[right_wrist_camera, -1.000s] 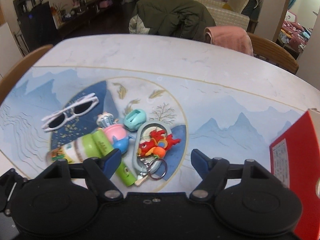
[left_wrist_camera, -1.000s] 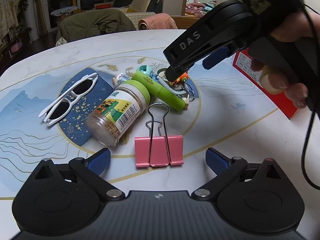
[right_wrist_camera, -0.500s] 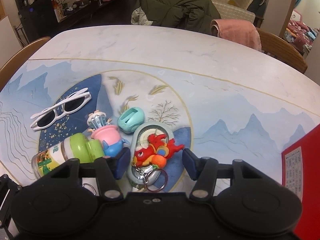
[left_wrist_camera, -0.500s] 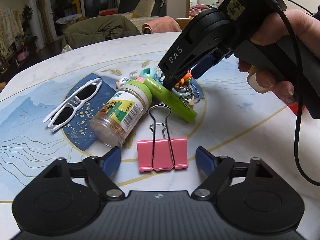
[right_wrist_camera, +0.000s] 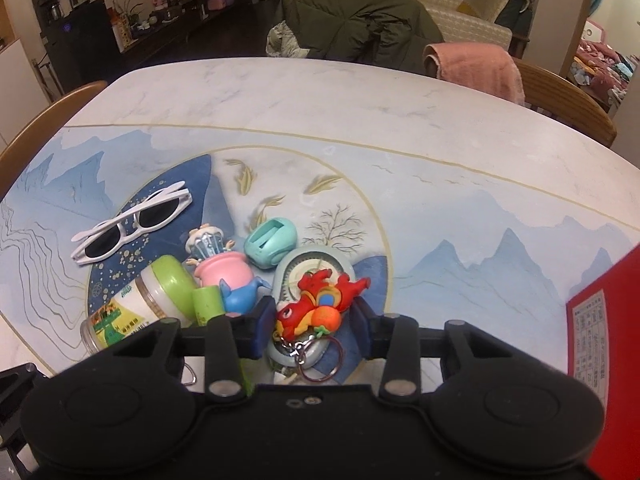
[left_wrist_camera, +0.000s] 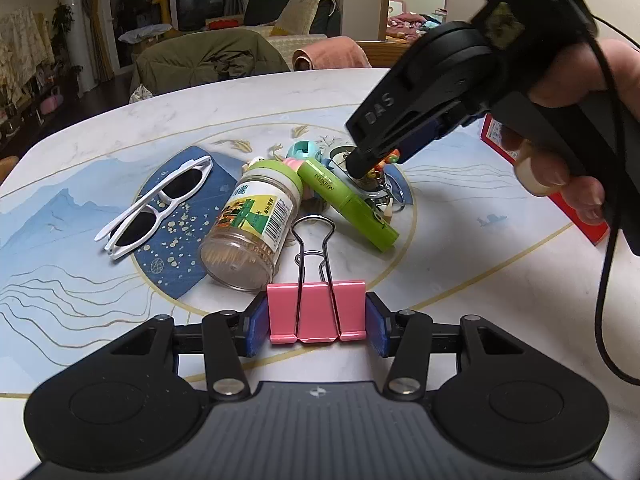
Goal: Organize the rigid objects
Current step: 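Grasp the pink binder clip with the left gripper while the right grasps the keychain, then carry the pink clip and red dragon keychain with both grippers over the shoebox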
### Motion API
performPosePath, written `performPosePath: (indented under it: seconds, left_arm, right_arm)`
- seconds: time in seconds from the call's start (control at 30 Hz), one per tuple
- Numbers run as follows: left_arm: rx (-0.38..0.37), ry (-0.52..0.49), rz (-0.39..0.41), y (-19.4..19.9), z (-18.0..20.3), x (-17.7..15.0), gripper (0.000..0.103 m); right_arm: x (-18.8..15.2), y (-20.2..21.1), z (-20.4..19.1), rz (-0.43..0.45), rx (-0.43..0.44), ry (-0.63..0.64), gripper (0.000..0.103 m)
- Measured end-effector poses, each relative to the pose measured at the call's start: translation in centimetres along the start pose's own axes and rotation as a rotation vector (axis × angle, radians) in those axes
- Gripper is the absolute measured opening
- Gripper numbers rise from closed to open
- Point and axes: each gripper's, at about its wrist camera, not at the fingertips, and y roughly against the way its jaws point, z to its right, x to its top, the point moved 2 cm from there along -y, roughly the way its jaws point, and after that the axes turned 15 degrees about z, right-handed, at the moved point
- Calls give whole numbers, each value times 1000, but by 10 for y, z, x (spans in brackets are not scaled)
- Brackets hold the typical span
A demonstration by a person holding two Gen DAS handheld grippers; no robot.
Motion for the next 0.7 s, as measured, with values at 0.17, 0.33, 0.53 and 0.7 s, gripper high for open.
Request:
performPosePath:
  seconds: [0.17,0.33,0.53,0.7]
  left_arm:
    - [-12,13,6,11,-1,6,49]
    - [-34,53,-10,23,-2,10,49]
    - [-46,60,4,37,4,23,49]
    - [-52,69,10,49,10,42,49]
  right_arm:
    - [-2,19,4,19,8,-33,40]
    - [-2,46,8,42,19,-63,40]
    - [-2,80,10,63,39,-83,40]
    - [-2,110,12,67,44,-84,39]
